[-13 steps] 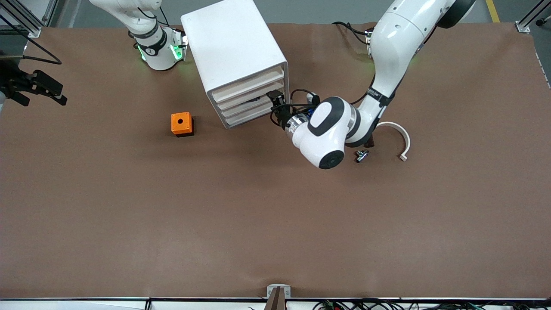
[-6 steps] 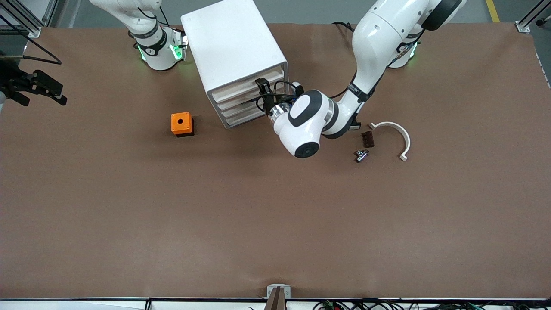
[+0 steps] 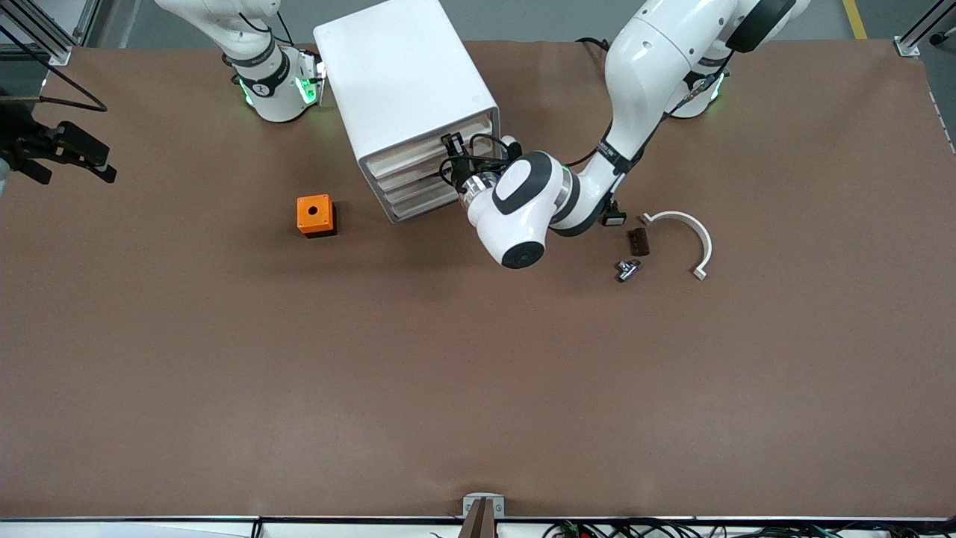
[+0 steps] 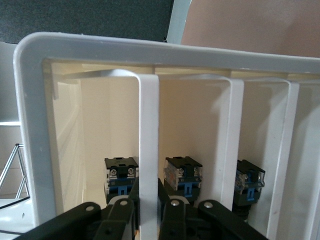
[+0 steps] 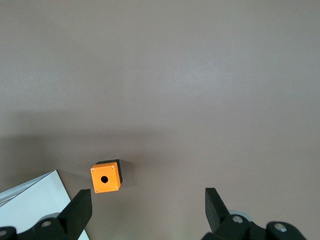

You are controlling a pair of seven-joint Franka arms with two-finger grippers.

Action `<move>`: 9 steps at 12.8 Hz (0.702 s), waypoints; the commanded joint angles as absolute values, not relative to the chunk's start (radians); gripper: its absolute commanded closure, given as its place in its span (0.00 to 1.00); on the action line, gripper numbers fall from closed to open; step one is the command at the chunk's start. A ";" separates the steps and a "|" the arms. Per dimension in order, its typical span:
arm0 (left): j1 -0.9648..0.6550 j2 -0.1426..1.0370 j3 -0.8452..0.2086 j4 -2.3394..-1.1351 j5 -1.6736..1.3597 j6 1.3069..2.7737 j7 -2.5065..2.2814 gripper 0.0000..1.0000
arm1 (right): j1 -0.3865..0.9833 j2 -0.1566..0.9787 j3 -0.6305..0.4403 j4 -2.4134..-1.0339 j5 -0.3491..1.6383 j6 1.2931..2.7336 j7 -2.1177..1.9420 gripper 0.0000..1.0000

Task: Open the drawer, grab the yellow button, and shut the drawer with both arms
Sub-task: 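Pull the drawer open with the left gripper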

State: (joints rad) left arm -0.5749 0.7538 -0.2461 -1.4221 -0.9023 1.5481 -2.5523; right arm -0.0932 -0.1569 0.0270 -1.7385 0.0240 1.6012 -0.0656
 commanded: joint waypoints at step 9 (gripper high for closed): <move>-0.304 0.761 -0.222 -1.355 -0.902 1.554 -2.450 1.00 | -0.095 -0.131 0.025 -1.730 0.000 1.594 -0.064 0.00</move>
State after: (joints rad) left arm -0.3253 0.7586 -0.2309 -1.3810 -0.9045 1.5496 -2.4849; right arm -0.0933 -0.1541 0.0250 -1.7388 0.0148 1.6007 -0.0658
